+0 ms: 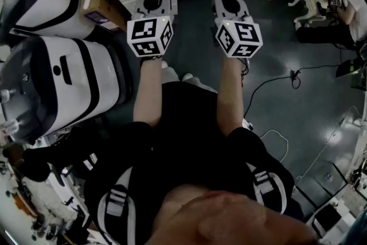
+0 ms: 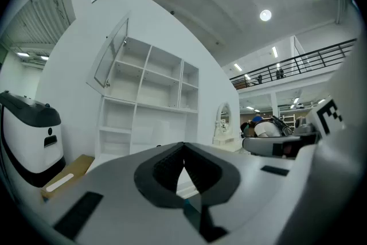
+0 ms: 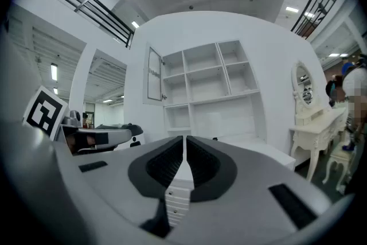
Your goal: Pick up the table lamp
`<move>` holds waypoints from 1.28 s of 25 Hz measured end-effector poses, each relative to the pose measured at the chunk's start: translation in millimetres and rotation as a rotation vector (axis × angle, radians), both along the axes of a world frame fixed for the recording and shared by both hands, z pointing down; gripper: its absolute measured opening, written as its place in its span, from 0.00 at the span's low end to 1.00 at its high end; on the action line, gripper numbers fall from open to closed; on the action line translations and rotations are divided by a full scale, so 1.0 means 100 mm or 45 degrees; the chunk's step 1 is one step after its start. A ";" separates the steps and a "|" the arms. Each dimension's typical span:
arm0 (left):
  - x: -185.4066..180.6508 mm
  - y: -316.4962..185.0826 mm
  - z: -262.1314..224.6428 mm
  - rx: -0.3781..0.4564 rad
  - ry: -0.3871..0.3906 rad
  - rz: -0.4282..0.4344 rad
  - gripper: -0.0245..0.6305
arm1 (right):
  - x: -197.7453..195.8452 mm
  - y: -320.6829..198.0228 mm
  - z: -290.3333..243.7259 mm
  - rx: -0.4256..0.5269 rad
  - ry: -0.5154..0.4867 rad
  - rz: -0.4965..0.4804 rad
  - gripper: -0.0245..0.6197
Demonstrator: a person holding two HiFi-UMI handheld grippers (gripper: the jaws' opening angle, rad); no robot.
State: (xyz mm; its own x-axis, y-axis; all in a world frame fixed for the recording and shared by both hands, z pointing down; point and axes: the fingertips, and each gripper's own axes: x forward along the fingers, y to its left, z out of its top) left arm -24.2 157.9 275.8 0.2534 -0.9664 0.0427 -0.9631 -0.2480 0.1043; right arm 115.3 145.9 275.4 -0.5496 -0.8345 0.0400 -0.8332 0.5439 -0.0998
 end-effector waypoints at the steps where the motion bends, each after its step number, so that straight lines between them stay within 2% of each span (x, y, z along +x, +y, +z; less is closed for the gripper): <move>1: 0.01 0.00 0.00 -0.003 0.000 0.003 0.05 | 0.00 0.00 0.00 0.000 0.001 -0.002 0.09; 12: 0.05 -0.03 -0.04 -0.002 -0.017 0.021 0.05 | 0.02 -0.05 -0.02 0.007 -0.009 0.011 0.09; 20: 0.15 -0.10 -0.13 0.021 -0.022 0.038 0.05 | 0.10 -0.12 -0.16 0.057 -0.018 0.002 0.07; 32: 0.04 -0.21 -0.18 0.027 0.008 -0.010 0.05 | 0.13 -0.26 -0.23 0.070 0.000 -0.009 0.07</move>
